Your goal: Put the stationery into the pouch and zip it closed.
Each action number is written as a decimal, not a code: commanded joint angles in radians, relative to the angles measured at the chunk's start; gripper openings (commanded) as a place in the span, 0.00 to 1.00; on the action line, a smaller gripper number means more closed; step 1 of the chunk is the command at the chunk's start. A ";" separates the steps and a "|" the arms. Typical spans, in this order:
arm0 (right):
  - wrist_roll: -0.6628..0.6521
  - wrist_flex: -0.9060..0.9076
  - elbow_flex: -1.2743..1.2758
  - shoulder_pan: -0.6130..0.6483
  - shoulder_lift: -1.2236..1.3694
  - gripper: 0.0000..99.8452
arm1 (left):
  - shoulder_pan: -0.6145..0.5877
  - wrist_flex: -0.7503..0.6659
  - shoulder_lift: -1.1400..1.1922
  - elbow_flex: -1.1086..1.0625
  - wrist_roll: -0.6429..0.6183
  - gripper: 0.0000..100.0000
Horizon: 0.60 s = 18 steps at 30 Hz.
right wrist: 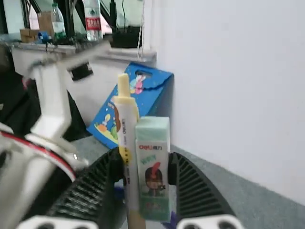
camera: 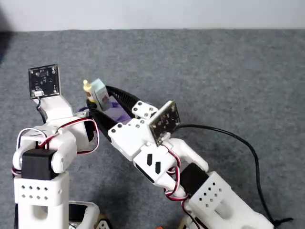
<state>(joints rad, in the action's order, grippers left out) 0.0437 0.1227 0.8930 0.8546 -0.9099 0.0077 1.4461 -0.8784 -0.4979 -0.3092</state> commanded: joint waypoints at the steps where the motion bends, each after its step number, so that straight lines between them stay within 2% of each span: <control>1: -0.014 -0.022 0.040 -0.027 0.001 0.01 | 0.002 -0.012 -0.006 0.005 0.008 0.01; 6: -0.049 0.005 0.094 -0.067 0.001 0.01 | 0.002 -0.009 -0.006 0.005 0.008 0.01; 10: -0.074 0.084 0.080 -0.065 -0.012 0.13 | 0.002 -0.012 -0.006 0.005 0.008 0.01; 12: -0.072 0.105 0.063 -0.064 -0.036 0.15 | 0.002 -0.012 -0.006 0.005 0.008 0.01; 17: -0.074 0.185 0.035 -0.024 -0.120 0.00 | 0.002 -0.012 -0.006 0.005 0.008 0.01; 18: -0.074 0.208 0.035 -0.010 -0.143 0.01 | 0.002 -0.012 -0.006 0.005 0.008 0.01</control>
<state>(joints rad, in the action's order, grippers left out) -0.0207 0.2746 0.9820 0.8193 -0.9958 0.0092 1.4461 -0.8784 -0.4979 -0.3092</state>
